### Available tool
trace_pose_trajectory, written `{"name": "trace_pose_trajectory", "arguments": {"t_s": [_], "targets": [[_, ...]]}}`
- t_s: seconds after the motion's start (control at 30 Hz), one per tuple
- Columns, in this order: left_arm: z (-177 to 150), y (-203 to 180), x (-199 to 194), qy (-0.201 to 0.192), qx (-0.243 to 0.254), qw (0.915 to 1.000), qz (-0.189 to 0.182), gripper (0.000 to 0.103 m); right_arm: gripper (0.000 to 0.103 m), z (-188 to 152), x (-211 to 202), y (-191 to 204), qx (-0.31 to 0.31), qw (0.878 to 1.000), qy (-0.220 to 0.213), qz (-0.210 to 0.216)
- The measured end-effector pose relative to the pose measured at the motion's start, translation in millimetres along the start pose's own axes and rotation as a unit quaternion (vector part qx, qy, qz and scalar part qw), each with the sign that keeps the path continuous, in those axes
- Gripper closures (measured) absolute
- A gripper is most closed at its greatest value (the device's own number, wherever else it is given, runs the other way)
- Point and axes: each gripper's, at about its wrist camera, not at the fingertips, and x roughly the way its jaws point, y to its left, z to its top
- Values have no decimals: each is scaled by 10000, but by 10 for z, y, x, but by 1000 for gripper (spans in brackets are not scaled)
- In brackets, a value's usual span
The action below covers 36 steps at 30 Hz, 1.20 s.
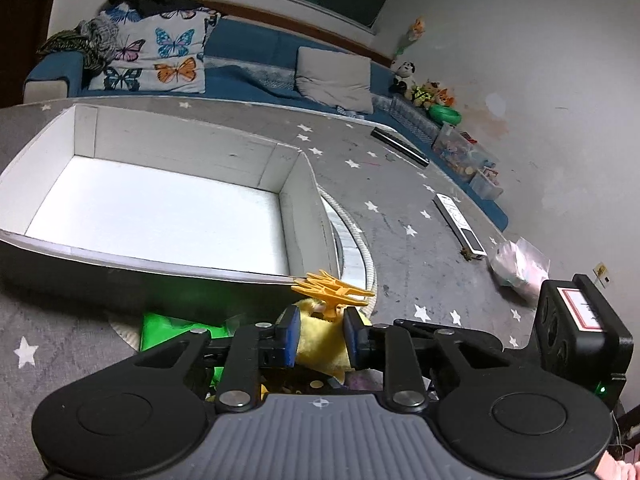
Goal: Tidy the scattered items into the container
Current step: 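Carry the plush chick over the white box and open both grippers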
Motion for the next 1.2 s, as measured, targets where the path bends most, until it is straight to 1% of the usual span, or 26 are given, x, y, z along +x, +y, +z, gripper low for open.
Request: {"name": "trace_pose_trajectory", "arguments": {"t_s": [0.17, 0.33, 0.47, 0.57, 0.73, 0.9, 1.03, 1.2], "targets": [[7, -65, -128, -145, 58, 9998, -97, 78, 59, 78, -170, 53, -60, 9999, -135, 61], [138, -142, -366, -497, 153, 9985, -164, 78, 59, 157, -340, 106, -120, 9995, -271, 122], [343, -147, -476, -752, 204, 9969, -97, 78, 59, 411, -447, 132, -200, 9986, -438, 234], [522, -83, -464, -844, 180, 9963, -23, 78, 59, 649, -413, 161, -349, 9978, -500, 256], [803, 171, -286, -769, -38, 9970, 30, 78, 59, 986, -162, 118, -311, 9984, -296, 366], [977, 479, 2, -503, -330, 9982, -13, 79, 59, 1195, 196, 45, -128, 9990, 59, 417], [1044, 705, 234, -257, -484, 9985, -21, 79, 59, 1246, 519, -39, 23, 9983, 411, 417], [1020, 973, 432, 2, -804, 9967, -66, 79, 59, 1253, 881, -89, 110, 9958, 847, 340]]}}
